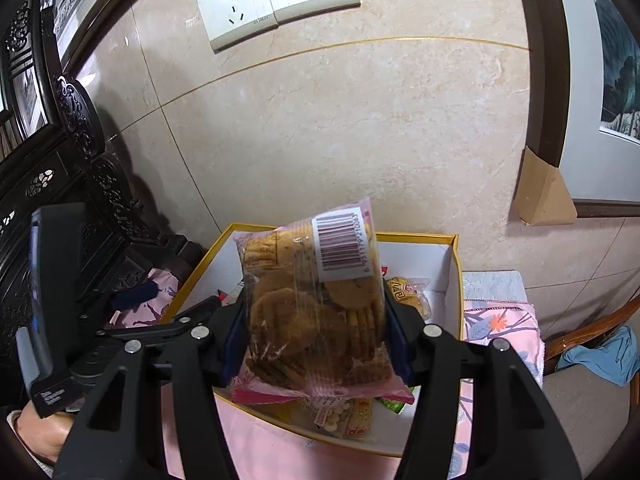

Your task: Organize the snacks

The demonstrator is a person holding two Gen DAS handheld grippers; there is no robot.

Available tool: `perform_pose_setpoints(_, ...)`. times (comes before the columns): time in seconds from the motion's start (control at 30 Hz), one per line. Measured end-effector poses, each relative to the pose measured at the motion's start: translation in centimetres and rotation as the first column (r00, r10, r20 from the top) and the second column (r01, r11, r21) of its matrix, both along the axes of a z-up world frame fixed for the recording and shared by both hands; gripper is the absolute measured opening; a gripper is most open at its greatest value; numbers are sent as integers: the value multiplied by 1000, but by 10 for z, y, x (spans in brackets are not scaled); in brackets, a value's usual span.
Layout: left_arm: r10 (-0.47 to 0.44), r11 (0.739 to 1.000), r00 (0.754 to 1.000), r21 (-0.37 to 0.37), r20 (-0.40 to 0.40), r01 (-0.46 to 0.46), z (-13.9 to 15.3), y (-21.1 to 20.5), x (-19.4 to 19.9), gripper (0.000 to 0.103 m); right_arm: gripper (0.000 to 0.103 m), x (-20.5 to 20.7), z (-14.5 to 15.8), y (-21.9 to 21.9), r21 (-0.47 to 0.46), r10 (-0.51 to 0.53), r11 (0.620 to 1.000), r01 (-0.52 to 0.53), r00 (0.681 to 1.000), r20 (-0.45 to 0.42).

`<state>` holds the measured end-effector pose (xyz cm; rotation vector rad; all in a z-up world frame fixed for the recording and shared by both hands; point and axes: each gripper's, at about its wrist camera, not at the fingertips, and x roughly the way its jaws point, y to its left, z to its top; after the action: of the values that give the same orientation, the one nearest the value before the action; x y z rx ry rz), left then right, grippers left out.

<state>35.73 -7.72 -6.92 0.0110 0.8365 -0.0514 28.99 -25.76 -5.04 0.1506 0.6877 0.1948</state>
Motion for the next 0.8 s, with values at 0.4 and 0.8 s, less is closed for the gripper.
perform_pose_setpoints(0.4,37,999,999,-10,11,-37,9,15,-8,94,84,27,-25,5,-32,-15,999,12,994,-109)
perform_pose_setpoints(0.8,42,999,998,18,39,-42,18,13,-14,98,102,14,-28,-1,-53,-119,992,112,980,-161)
